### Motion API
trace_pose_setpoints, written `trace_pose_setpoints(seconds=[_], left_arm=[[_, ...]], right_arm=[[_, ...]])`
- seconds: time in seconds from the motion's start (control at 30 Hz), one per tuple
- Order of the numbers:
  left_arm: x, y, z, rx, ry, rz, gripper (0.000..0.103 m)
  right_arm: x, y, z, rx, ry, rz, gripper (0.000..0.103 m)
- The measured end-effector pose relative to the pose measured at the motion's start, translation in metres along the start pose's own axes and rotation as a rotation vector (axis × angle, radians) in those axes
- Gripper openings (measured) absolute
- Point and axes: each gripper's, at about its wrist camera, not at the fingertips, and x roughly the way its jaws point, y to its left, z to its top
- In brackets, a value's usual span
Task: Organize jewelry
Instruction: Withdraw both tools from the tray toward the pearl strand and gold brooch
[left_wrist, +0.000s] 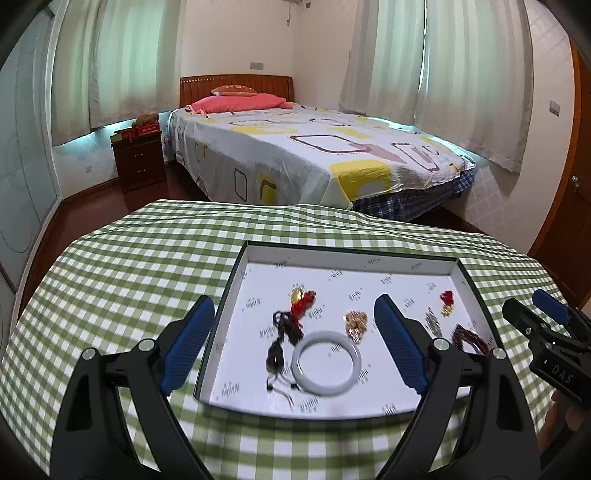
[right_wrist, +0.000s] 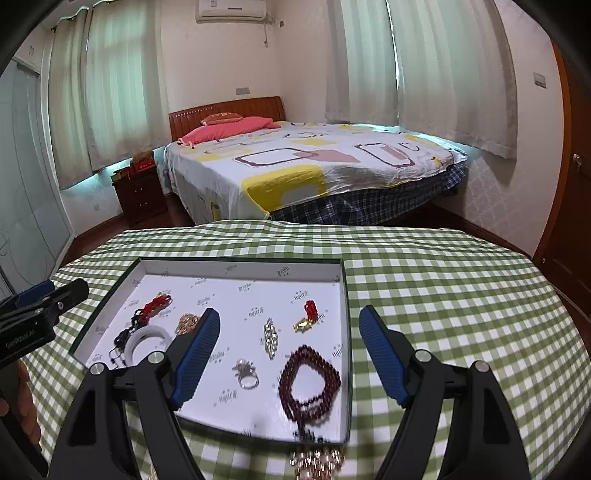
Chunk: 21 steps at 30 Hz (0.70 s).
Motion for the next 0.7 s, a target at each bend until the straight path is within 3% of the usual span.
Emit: trace_pose_setpoints(seconds=[0.27, 0.7], left_arm=[[-0.033, -0.004, -0.027, -0.021, -0.024, -0.018, 0.086], [-0.048, -0.027, -0.088, 0.002, 0.047, -0.039, 0.086]], right_arm=[[-0.034, -0.001, -0.024, -0.011, -0.018, -0.025, 0.076], [-0.062, -0.011, -0.072, -0.015, -0.004, -0.068, 0.076]])
